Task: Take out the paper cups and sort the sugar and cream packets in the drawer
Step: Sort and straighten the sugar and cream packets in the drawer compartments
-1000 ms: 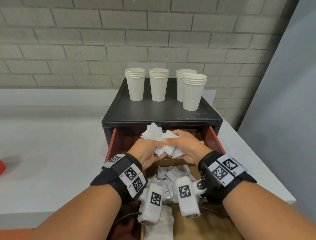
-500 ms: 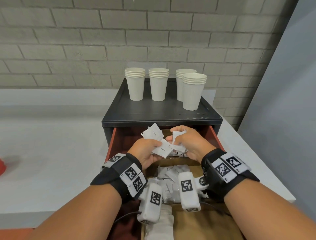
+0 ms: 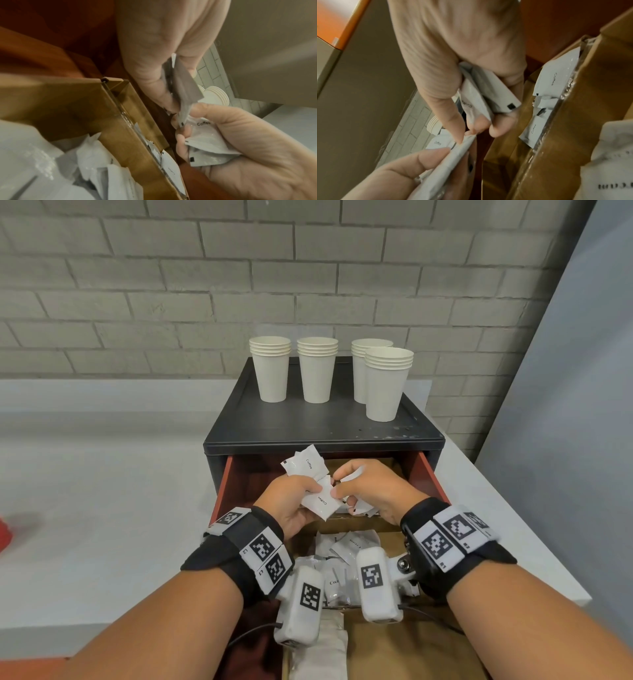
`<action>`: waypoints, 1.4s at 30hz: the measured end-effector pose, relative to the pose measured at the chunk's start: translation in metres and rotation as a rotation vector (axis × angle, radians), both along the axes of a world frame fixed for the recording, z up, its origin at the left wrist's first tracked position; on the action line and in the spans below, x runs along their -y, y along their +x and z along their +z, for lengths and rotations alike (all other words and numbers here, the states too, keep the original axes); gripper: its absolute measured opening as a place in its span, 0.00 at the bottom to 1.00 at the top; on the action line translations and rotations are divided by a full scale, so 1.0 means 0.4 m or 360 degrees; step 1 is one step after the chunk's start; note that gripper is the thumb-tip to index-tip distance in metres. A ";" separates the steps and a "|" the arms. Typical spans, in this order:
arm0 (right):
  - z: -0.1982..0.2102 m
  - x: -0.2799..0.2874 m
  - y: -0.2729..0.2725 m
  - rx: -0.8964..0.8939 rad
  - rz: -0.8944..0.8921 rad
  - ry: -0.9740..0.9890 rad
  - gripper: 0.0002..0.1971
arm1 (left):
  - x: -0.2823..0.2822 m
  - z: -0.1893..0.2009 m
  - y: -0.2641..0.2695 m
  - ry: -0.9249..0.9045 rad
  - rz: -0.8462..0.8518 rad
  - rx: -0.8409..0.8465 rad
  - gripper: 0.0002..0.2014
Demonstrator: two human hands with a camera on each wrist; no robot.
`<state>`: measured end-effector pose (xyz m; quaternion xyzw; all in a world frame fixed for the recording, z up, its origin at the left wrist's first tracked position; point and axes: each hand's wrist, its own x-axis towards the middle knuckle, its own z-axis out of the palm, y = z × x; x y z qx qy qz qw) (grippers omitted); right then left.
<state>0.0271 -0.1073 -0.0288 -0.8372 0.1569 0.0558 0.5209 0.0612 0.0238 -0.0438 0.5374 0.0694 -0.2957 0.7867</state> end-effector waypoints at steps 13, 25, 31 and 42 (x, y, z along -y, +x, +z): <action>0.026 0.031 -0.008 0.0169 0.0013 0.0497 0.10 | -0.003 0.015 0.002 -0.0151 0.0178 -0.0188 0.12; -0.009 0.019 0.008 0.0728 -0.0279 0.0344 0.18 | 0.002 0.017 -0.013 -0.0124 0.0022 0.0111 0.05; -0.009 0.002 0.005 0.0486 0.0082 0.0216 0.17 | -0.005 -0.001 0.000 -0.0034 0.0171 0.0247 0.11; -0.015 0.003 0.011 0.0498 0.0033 0.0401 0.13 | -0.003 -0.014 0.007 0.0199 0.0120 0.0425 0.20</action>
